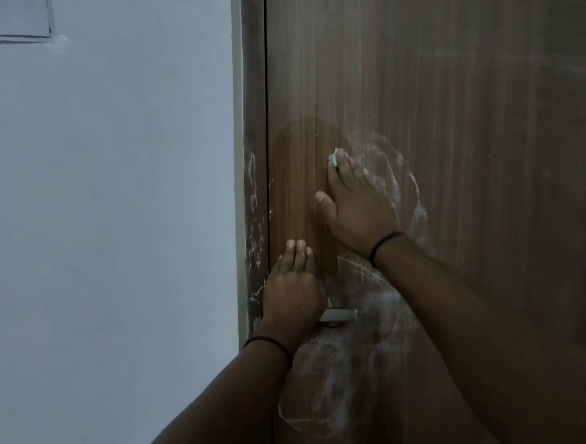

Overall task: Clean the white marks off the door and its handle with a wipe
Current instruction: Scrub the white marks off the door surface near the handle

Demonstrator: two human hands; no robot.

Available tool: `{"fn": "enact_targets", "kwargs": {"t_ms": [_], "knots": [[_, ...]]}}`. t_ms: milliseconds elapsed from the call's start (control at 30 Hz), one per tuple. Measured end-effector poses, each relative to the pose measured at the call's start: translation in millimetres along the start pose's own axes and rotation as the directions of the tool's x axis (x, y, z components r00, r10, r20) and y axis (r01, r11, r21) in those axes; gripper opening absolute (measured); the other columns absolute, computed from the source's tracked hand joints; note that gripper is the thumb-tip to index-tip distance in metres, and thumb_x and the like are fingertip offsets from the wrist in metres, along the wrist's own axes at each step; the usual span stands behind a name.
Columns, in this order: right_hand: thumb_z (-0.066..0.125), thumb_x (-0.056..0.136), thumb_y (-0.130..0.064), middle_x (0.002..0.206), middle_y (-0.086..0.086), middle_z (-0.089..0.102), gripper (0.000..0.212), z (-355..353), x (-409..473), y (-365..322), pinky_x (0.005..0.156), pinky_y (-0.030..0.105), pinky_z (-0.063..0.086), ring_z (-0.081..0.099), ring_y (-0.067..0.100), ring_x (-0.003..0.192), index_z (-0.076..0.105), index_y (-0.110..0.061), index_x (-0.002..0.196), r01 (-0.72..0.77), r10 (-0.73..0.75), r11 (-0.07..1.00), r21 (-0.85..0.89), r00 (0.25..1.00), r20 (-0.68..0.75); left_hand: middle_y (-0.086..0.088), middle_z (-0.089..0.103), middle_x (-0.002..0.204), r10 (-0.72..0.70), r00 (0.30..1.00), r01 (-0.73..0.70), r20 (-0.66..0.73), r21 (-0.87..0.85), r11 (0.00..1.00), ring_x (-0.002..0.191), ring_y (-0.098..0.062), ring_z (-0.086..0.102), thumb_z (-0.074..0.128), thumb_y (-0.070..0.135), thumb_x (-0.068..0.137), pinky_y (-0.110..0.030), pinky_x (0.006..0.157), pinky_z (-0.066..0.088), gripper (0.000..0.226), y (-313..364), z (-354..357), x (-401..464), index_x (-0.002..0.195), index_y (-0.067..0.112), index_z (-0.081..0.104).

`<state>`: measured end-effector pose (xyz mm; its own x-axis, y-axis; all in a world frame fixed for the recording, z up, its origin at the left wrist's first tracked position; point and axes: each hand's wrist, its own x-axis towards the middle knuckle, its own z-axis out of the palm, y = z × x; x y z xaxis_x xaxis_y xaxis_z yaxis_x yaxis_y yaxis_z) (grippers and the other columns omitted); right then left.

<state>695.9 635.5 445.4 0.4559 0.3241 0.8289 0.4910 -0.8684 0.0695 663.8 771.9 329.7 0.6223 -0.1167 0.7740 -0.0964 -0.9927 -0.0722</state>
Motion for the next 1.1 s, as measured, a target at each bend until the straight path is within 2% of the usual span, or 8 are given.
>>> {"fn": "enact_targets", "kwargs": {"t_ms": [267, 467, 567, 667, 800, 867, 933, 1100], "knots": [[0.015, 0.104, -0.047, 0.165, 0.001, -0.01, 0.064, 35.4, -84.6, -12.1, 0.125, 0.038, 0.004, -0.012, 0.013, 0.151, 0.003, -0.014, 0.157, -0.03, 0.024, 0.999, 0.042, 0.991, 0.131, -0.017, 0.023, 0.159, 0.044, 0.997, -0.05, 0.065, 0.081, 0.995, 0.15, -0.03, 0.013, 0.015, 0.037, 0.101, -0.04, 0.121, 0.018, 0.062, 3.3, -9.9, -0.7, 0.151, 0.003, 0.024], [0.019, 0.105, -0.038, 0.166, 0.007, 0.001, 0.059, 3.7, -30.1, -13.4, 0.124, 0.035, 0.001, -0.002, 0.017, 0.153, 0.011, -0.01, 0.157, -0.049, 0.046, 0.991, 0.126, 0.999, 0.025, -0.014, 0.036, 0.154, -0.029, 1.0, 0.029, -0.001, 0.001, 1.0, 0.147, -0.028, 0.025, 0.037, 0.035, 0.097, -0.038, 0.116, 0.03, 0.058, 6.4, -9.3, -1.3, 0.146, 0.004, 0.038], [0.032, 0.103, -0.022, 0.164, 0.007, 0.018, 0.053, 5.0, -42.0, -12.7, 0.122, 0.037, 0.022, 0.021, 0.022, 0.15, 0.022, -0.014, 0.154, -0.049, 0.058, 0.969, 0.244, 0.998, -0.029, -0.013, 0.05, 0.145, -0.011, 0.998, 0.009, -0.056, -0.019, 1.0, 0.139, -0.028, 0.041, 0.045, 0.033, 0.094, -0.038, 0.108, 0.041, 0.052, 2.9, -13.5, 0.0, 0.138, 0.006, 0.052], [0.051, 0.096, -0.007, 0.15, 0.005, 0.046, 0.045, 10.4, -57.2, -1.5, 0.102, 0.032, 0.046, 0.054, 0.022, 0.128, 0.049, -0.018, 0.139, -0.034, 0.072, 0.961, 0.276, 0.989, -0.13, -0.011, 0.063, 0.131, 0.027, 0.985, -0.047, -0.173, -0.118, 0.992, 0.124, -0.026, 0.059, 0.047, 0.03, 0.095, -0.037, 0.094, 0.052, 0.045, -4.1, -24.5, 2.3, 0.135, 0.01, 0.056], [0.065, 0.088, -0.005, 0.107, 0.003, 0.07, 0.018, 12.1, -48.7, 1.4, 0.085, 0.011, 0.041, 0.065, 0.014, 0.092, 0.075, -0.015, 0.099, -0.065, 0.181, 0.919, 0.39, 0.946, -0.269, -0.012, 0.071, 0.088, 0.08, 0.937, -0.159, -0.339, -0.212, 0.964, 0.071, -0.023, 0.066, 0.065, 0.013, 0.092, -0.026, 0.06, 0.047, 0.04, -0.3, -44.5, 14.7, 0.131, 0.007, 0.059], [0.064, 0.088, -0.01, 0.094, -0.005, 0.065, 0.017, 8.5, -38.9, -1.0, 0.069, 0.01, 0.044, 0.056, 0.005, 0.078, 0.071, -0.024, 0.093, -0.153, 0.293, 0.858, 0.491, 0.93, -0.223, -0.011, 0.068, 0.086, 0.12, 0.927, -0.203, -0.354, -0.206, 0.957, 0.07, -0.022, 0.06, 0.062, 0.014, 0.094, -0.029, 0.058, 0.047, 0.041, 7.5, -53.1, 26.7, 0.134, 0.007, 0.057], [0.063, 0.086, -0.012, 0.083, -0.01, 0.063, 0.019, 6.0, -29.1, -2.5, 0.061, 0.023, 0.053, 0.058, 0.006, 0.07, 0.059, -0.03, 0.085, -0.175, 0.336, 0.815, 0.552, 0.92, -0.204, -0.013, 0.065, 0.092, 0.138, 0.926, -0.209, -0.35, -0.172, 0.963, 0.077, -0.024, 0.058, 0.059, 0.014, 0.096, -0.034, 0.064, 0.047, 0.041, 12.5, -57.2, 38.9, 0.136, 0.008, 0.055], [0.071, 0.084, -0.022, 0.082, -0.008, 0.067, 0.007, 5.7, -18.0, 4.2, 0.068, 0.032, 0.057, 0.061, 0.006, 0.072, 0.069, -0.027, 0.079, -0.26, 0.447, 0.767, 0.586, 0.872, -0.198, -0.017, 0.062, 0.103, 0.174, 0.917, -0.245, -0.358, -0.163, 0.956, 0.088, -0.028, 0.056, 0.058, 0.01, 0.094, -0.036, 0.072, 0.046, 0.04, 14.7, -51.6, 54.3, 0.134, 0.005, 0.056]]}}
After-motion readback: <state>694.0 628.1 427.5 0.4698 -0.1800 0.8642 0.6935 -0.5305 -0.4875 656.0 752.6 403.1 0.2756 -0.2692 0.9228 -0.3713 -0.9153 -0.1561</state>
